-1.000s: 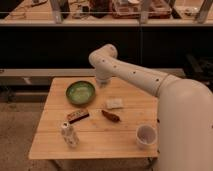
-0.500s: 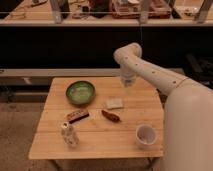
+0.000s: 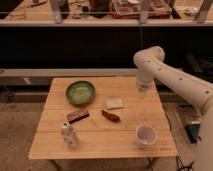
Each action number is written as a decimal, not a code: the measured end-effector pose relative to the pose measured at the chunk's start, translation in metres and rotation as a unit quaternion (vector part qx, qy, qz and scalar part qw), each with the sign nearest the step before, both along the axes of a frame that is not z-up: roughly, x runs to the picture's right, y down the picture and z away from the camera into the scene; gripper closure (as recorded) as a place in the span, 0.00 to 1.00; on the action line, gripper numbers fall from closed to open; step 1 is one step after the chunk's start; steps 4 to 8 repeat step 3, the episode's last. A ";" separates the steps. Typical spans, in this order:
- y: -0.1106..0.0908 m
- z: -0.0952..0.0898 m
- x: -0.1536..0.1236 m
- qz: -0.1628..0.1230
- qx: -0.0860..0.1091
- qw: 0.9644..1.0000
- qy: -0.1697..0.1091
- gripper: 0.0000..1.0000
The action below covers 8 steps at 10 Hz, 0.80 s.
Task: Move the arm in a circular motion
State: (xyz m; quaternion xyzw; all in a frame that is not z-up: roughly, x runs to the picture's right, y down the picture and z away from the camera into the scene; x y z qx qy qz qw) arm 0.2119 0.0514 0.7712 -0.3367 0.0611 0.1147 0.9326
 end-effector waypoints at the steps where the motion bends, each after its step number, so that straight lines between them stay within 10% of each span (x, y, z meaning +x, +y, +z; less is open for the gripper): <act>1: 0.025 -0.023 0.003 -0.005 -0.014 1.000 -0.002 1.00; 3: 0.053 -0.049 0.006 -0.012 -0.035 0.999 0.001 0.97; 8: 0.053 -0.049 0.006 -0.012 -0.035 0.999 0.001 0.97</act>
